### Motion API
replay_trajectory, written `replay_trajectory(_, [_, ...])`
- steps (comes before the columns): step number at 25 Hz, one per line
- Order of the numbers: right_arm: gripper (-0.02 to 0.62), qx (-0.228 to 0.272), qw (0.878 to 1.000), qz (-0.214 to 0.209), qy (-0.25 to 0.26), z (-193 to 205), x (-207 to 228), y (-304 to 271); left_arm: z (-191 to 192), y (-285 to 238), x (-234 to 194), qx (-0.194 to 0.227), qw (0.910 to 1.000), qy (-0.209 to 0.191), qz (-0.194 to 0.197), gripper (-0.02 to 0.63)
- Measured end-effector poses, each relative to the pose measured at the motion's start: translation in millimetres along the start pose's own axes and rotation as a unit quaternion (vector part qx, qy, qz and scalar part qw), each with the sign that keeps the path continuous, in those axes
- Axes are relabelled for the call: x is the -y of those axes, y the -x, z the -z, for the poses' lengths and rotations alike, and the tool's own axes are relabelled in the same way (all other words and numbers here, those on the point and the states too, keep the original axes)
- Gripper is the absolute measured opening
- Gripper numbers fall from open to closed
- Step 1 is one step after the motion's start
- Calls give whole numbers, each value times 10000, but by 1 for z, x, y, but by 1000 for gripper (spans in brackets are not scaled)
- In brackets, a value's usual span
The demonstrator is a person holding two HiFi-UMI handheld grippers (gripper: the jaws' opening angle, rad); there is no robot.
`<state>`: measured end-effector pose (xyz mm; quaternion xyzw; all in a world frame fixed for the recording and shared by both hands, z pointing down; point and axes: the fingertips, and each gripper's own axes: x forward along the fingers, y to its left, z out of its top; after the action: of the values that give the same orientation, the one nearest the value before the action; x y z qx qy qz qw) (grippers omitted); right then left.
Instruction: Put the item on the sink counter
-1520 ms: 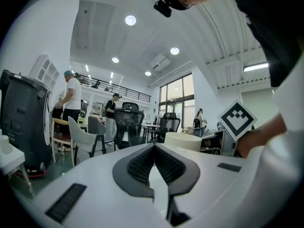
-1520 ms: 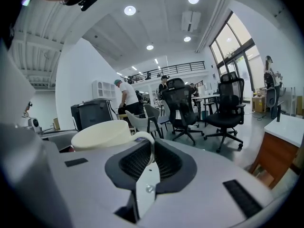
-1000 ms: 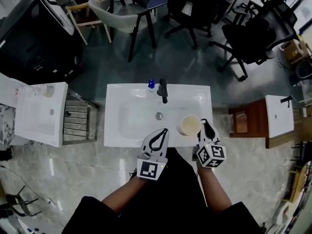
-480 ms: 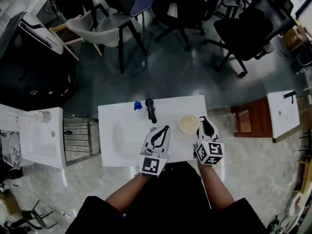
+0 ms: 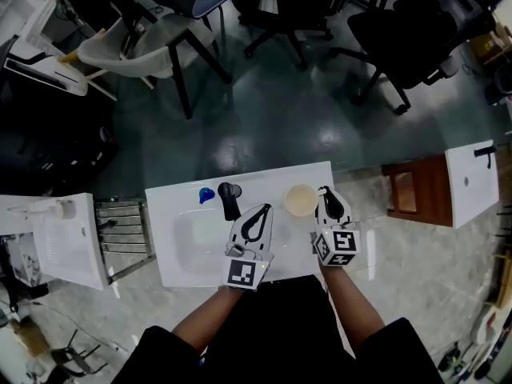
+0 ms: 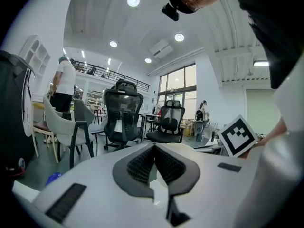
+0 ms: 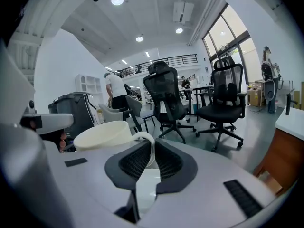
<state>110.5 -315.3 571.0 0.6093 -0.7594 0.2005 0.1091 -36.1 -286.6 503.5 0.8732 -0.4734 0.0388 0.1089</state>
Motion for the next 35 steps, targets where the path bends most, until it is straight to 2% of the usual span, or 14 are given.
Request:
replay_trajectory(4, [48,-80,9999,-59,19,14,14,-24,10,-21,-3,-106,9998,-153,-12,14])
replay_trajectory(9, [48,-261,9995,-115,113,34,25,-47,30,-40,-5,-327,9994,5,-89,12])
replay_trajectory(12, [48,-313,9994,-102,109,46,33,-60,36,-47,-9,-403,9989,-73,-205,14])
replay_trajectory(16, [49,-384,9991,-130,150,62,42,-77,40,-55,-12,-473,9987,-121,-172,14])
replay_trajectory(27, [49,-546,9980,-300,144,94,48,-98,56,-63,-18,-802,9963,98,-296,12])
replay_trajectory(31, [49,-510,9972,-322,437,98,48,-103,58,-63,-19,-916,9953,165,-273,14])
replay_trajectory(35, [48,-528,9973,-281,430,109,50,-103,59,-59,-21,-908,9953,164,-303,14])
